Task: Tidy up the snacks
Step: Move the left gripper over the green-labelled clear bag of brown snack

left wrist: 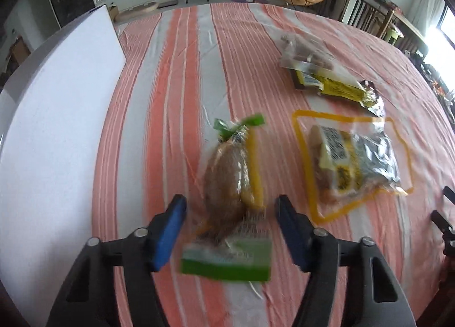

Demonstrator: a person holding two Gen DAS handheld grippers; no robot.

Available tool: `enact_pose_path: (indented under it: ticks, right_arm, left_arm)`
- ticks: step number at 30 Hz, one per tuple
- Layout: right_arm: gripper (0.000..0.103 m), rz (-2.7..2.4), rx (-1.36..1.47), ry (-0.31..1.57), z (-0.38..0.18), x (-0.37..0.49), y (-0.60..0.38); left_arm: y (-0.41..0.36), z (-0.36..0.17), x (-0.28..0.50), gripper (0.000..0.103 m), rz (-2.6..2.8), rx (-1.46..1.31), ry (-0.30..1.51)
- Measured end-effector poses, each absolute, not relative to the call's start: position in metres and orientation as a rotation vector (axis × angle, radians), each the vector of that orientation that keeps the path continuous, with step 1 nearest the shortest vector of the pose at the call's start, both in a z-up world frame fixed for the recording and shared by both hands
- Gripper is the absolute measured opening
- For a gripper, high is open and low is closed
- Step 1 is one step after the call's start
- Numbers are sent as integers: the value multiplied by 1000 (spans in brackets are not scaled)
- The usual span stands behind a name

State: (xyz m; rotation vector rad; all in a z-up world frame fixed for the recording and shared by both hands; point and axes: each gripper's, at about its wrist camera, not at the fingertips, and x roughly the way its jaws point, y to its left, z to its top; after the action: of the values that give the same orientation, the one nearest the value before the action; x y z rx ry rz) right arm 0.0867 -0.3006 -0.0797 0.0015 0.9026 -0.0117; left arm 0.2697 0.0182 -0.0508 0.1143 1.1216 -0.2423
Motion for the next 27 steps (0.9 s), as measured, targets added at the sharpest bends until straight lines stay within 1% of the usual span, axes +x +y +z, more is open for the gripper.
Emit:
enact_pose_path:
  ticks: [8,12,14,15,16,21,27]
  right_arm:
    - [97,-12,1,903,-79,87,-300]
    - [97,-12,2,903,-79,87,-300]
    - [97,-12,2,903,-79,87,-300]
    - [97,-12,2,903,-79,87,-300]
    - [97,-12,2,903,-79,87,-300]
    - [97,-12,2,903,-79,86,-300]
    - [97,-13,2,903,-79,86,-300]
  left_arm:
    - [6,-47,218,62,-220,52,1140]
    - [-5,-46,198,64,-230,100,1132]
    - [-7,-45,194,74,-250,123,1114]
    - [-7,-44,193,84,-252,129,1100]
    - [-6,-43,193,87,-250,123,1088]
    - [6,-41,199,87,-267,23,1077]
    - [12,-40,205,88,-276,-37,1057]
